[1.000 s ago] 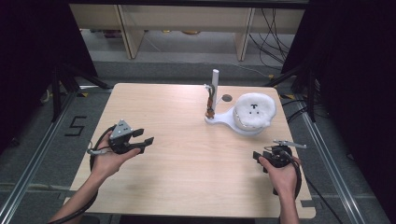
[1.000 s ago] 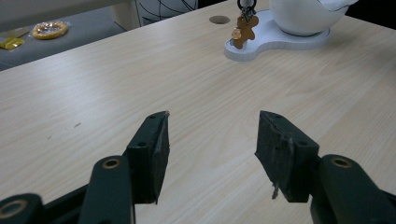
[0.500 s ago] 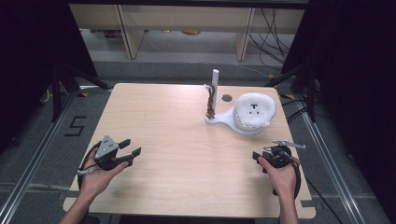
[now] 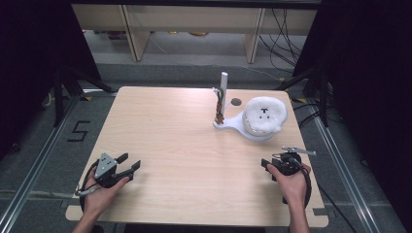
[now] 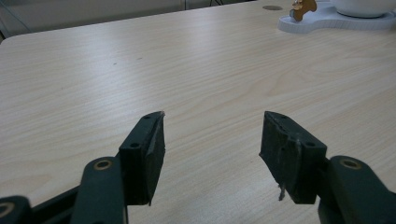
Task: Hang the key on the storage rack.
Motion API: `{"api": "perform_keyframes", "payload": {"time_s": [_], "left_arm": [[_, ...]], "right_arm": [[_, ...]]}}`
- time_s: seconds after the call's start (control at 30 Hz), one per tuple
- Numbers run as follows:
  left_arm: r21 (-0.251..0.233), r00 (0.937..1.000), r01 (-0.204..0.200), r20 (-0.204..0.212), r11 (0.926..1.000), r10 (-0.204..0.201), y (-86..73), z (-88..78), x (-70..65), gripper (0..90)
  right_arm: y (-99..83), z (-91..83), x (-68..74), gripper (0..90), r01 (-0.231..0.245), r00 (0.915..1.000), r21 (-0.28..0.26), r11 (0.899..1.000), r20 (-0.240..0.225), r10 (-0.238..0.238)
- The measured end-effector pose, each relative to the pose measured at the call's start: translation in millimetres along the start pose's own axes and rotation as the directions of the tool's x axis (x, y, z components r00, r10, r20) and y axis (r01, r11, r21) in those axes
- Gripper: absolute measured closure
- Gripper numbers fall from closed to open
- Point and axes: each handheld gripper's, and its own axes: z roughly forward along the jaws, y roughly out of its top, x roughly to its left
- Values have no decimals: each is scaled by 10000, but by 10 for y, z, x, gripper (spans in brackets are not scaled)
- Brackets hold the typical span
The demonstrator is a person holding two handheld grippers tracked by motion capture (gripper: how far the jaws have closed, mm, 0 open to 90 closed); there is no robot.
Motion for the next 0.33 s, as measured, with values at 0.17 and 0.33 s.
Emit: {"api": "perform_keyframes", "payload": {"time_s": [0.17,0.33], "left_arm": [[-46,9998,-134,-111,9999,134,0,0,-24,389],[47,9997,-177,-138,9998,178,4,0,-28,384]], "right_arm": [[-12,14,-41,512,492,9988,-100,9987,49,-492],[-21,9,-1,512,95,10000,65,9999,-3,-95]]}}
